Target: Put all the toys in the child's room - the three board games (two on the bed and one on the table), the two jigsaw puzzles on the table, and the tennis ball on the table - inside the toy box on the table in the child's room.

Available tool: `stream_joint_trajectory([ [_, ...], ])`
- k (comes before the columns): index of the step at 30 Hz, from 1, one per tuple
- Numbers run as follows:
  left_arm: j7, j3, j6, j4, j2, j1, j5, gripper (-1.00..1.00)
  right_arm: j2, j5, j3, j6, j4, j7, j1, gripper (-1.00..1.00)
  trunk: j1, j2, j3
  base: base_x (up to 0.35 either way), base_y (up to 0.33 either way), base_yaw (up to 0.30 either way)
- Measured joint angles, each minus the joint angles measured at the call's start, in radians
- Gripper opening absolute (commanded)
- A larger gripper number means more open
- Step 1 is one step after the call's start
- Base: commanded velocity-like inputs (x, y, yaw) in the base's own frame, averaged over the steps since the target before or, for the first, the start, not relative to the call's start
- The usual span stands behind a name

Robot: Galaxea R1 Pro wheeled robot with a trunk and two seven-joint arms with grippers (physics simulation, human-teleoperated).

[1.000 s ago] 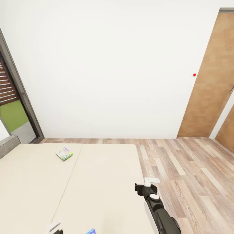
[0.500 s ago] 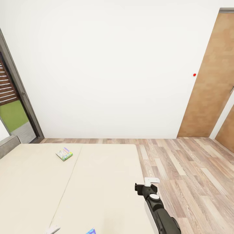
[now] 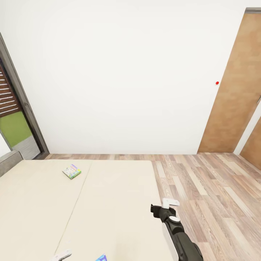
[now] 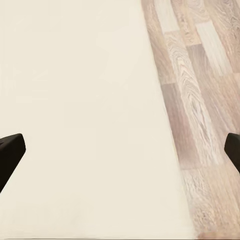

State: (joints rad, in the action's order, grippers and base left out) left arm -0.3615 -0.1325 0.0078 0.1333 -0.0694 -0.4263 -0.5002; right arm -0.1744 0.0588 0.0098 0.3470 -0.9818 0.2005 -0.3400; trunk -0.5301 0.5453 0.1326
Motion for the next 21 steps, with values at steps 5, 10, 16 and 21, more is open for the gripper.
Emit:
stream_joint_trajectory([
  [5, 0.001, -0.047, -0.002, 0.001, 0.004, -0.001, 0.007, 1.00, 0.000, 0.034, 0.001, 0.030, -0.002, -0.001, 0.000, 1.00, 0.000, 0.000, 0.007, 0.000, 0.000, 0.000],
  [10, 0.001, -0.111, -0.004, 0.014, 0.007, -0.001, 0.015, 1.00, 0.000, 0.046, 0.003, 0.065, -0.004, -0.003, -0.001, 1.00, 0.000, 0.000, 0.014, 0.000, 0.000, 0.000],
  [16, 0.020, -0.215, -0.007, 0.026, 0.008, -0.001, 0.027, 1.00, 0.000, 0.050, 0.004, 0.084, -0.006, -0.003, -0.001, 1.00, 0.000, 0.000, 0.024, 0.000, 0.000, 0.000],
  [21, 0.082, -0.318, -0.014, 0.029, 0.008, -0.001, 0.032, 1.00, 0.000, 0.052, 0.006, 0.091, -0.023, -0.004, -0.001, 1.00, 0.000, 0.000, 0.032, 0.000, 0.000, 0.000],
])
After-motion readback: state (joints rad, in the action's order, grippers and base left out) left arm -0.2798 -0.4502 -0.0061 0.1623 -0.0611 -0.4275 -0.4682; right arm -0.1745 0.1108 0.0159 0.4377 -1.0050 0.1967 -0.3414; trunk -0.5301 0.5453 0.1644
